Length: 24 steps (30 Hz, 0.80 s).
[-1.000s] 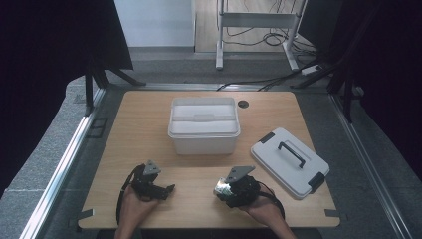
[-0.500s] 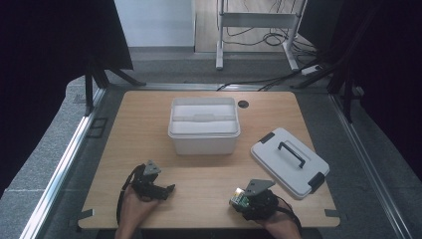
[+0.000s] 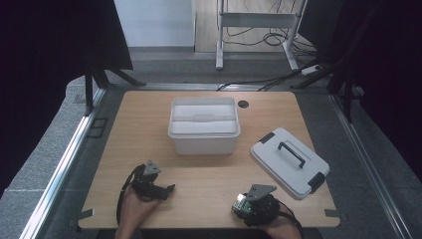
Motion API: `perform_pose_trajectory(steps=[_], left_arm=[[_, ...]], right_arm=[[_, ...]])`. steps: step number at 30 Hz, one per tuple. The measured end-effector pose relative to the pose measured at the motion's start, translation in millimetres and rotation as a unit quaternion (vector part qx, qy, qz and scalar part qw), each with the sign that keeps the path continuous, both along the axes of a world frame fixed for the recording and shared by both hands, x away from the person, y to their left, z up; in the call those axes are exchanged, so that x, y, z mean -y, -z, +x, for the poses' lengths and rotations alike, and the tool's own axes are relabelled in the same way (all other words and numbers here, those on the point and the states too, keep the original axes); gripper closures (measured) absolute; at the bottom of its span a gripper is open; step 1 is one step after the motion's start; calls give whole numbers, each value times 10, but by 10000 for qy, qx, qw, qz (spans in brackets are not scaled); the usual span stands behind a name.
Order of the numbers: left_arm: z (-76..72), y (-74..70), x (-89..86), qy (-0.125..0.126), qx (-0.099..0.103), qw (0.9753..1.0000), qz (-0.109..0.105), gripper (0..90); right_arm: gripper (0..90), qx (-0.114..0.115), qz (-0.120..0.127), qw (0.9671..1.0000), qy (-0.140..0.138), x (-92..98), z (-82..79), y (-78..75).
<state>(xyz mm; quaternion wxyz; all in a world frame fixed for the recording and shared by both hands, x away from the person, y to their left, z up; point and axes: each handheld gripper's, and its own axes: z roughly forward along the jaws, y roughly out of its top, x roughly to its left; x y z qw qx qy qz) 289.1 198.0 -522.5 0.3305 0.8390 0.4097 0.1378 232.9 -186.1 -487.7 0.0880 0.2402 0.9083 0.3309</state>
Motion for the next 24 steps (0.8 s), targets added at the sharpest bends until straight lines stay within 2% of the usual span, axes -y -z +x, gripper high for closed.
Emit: perform_pose_trajectory(steps=[3, 4, 12, 20, 24], left_arm=[[0, 0, 0, 2, -1, 10000, 1, 12], [0, 0, 0, 2, -2, 10000, 2, 12], [-1, -2, 0, 25, -3, 10000, 7, 12], [12, -6, -12, 80, -6, 10000, -2, 13], [46, -66, -24, 137, 61, 9999, -35, 6]], right_arm=[[289, 13, 103, 9999, -23, 9, 9, -69], [270, -51, 254, 9997, -35, 23, 37, -114], [204, -135, 404, 9990, 127, 49, 157, -213], [137, 98, 491, 9981, 360, 59, 358, -291], [118, 182, 609, 9962, 592, 72, 558, -301]])
